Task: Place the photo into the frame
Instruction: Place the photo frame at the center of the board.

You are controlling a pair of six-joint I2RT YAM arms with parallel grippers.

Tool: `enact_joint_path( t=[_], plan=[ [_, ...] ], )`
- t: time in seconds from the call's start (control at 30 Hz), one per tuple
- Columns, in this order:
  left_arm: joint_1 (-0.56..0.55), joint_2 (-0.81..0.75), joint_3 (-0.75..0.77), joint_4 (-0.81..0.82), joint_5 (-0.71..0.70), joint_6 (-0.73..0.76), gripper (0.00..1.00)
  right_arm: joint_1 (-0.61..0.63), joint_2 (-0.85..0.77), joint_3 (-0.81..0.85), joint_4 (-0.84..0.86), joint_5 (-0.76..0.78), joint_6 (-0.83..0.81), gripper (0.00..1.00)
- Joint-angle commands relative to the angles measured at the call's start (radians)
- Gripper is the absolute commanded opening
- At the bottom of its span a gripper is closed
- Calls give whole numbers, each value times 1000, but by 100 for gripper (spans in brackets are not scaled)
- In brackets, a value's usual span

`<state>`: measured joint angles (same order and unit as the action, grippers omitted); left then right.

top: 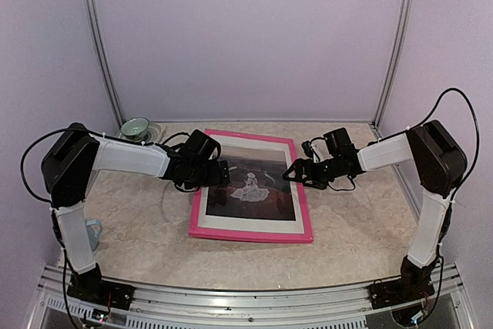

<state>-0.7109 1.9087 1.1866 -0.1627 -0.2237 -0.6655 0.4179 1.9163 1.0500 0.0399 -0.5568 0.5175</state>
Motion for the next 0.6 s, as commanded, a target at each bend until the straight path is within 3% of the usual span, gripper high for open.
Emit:
enact_joint_path(
  t=[0.0, 0.27, 0.57],
  plan=[
    [-21, -41, 17, 42, -19, 31, 99, 38, 9, -10, -73, -29, 4, 99],
    [-18, -79, 2, 39, -44, 34, 99, 38, 12, -10, -73, -29, 5, 99],
    [15, -152, -74, 133, 50, -1, 99, 38, 14, -11, -74, -28, 5, 99]
  ],
)
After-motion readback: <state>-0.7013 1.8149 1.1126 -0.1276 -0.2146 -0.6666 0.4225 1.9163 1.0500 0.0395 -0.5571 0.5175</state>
